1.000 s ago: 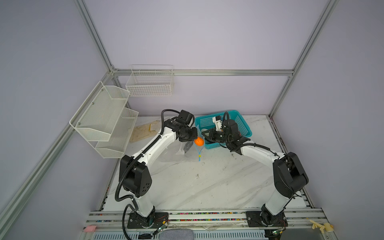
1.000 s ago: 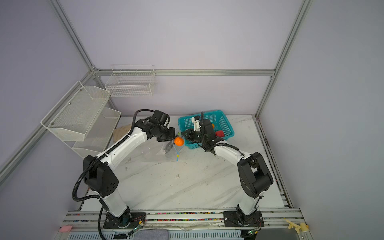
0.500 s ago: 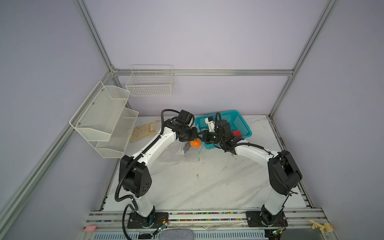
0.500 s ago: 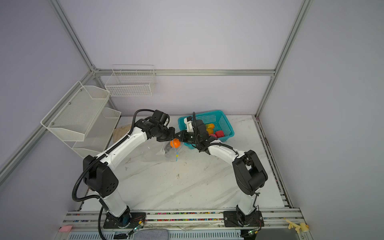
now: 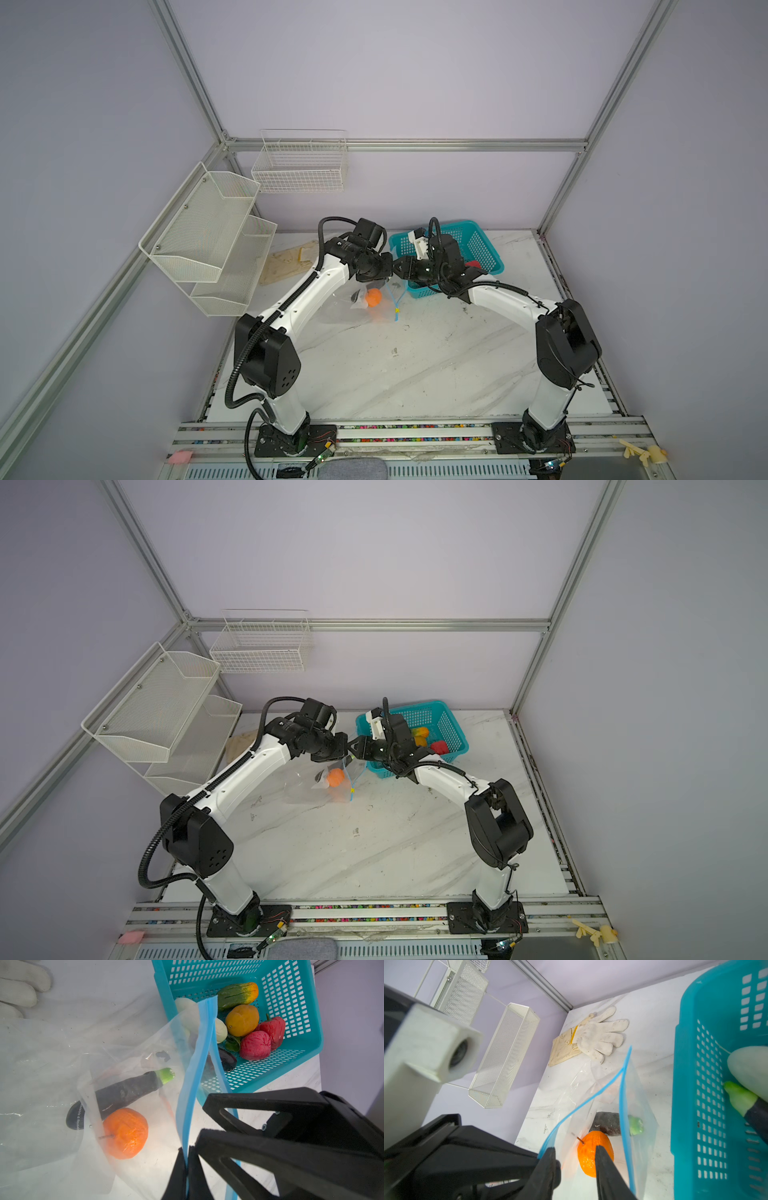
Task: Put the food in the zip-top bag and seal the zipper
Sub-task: 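Drop the tangerine into the bag by opening the right gripper, then move the right gripper back down into the basket toward the yellow mango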
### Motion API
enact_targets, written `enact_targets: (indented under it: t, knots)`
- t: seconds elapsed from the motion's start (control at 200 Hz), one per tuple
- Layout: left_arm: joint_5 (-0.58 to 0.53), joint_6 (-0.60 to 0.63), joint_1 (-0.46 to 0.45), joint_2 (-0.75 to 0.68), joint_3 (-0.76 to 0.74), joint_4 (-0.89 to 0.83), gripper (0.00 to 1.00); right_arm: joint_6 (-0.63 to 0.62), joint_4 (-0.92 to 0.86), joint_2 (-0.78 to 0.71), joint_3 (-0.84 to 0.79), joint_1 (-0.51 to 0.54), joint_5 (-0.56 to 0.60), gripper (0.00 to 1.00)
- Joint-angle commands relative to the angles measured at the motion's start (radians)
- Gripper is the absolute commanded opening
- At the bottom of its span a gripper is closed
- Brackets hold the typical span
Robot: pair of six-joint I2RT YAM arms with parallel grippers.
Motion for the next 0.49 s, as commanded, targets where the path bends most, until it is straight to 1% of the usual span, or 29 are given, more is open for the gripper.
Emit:
enact_targets:
  t: [0.0,0.115,0.225,0.325,0.405,0.49]
  knots:
    - [0.0,-0.012,0.009,-0.055,0.029,0.029,0.0,-0.063,-0.059,-0.077,0.038,-0.022,0.041,0.37]
    - [0.006,-0.011,0.008,-0.051,0.028,0.032,0.0,-0.135,-0.143,-0.112,0.061,-0.076,0.116,0.39]
    - [0.017,-0.013,0.009,-0.047,0.025,0.036,0.0,-0.216,-0.255,-0.091,0.115,-0.126,0.198,0.4]
    - [0.028,-0.016,0.009,-0.045,0.019,0.045,0.0,-0.348,-0.363,-0.027,0.184,-0.162,0.293,0.41]
    - [0.037,-0.017,0.008,-0.042,0.016,0.052,0.0,-0.465,-0.435,0.038,0.247,-0.187,0.358,0.45]
    - [0.049,-0.009,0.009,-0.036,0.027,0.049,0.0,-0.523,-0.494,0.111,0.321,-0.215,0.418,0.51]
